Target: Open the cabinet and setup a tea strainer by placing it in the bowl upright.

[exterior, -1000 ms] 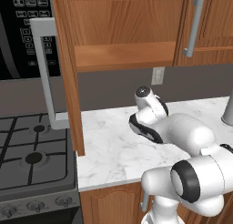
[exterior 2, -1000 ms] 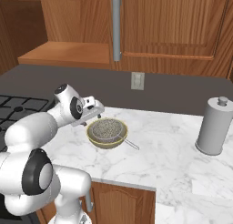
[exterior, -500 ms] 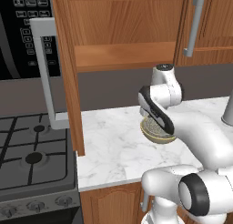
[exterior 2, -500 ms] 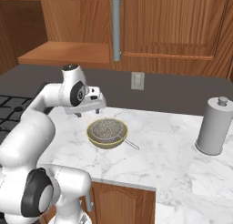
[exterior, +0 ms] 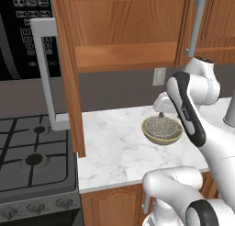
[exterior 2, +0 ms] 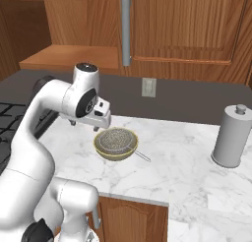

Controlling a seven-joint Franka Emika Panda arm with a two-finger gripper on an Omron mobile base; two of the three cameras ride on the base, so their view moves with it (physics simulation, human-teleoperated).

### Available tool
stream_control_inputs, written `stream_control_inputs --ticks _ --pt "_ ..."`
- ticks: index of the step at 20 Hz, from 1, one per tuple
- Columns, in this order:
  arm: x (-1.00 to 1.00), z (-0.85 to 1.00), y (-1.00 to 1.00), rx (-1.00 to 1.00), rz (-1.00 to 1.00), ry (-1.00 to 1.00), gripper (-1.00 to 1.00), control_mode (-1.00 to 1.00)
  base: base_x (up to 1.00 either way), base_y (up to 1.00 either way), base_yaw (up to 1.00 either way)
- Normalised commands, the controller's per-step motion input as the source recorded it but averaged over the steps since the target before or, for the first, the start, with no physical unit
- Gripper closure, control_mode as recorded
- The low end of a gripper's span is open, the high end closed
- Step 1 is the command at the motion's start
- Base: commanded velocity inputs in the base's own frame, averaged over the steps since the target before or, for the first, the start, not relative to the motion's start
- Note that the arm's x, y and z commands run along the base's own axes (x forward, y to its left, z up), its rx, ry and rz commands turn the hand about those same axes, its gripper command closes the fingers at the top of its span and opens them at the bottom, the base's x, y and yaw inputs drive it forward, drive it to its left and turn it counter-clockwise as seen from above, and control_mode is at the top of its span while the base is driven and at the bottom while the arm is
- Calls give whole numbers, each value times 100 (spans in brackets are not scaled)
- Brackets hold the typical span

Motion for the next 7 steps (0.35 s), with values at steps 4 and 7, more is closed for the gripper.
stream_control_inputs --ticks 4,7 --pt "-31 74 1 -1 -9 0 -100 -100 0 0 0" --pt "-30 71 0 -1 0 0 -100 -100 0 0 0"
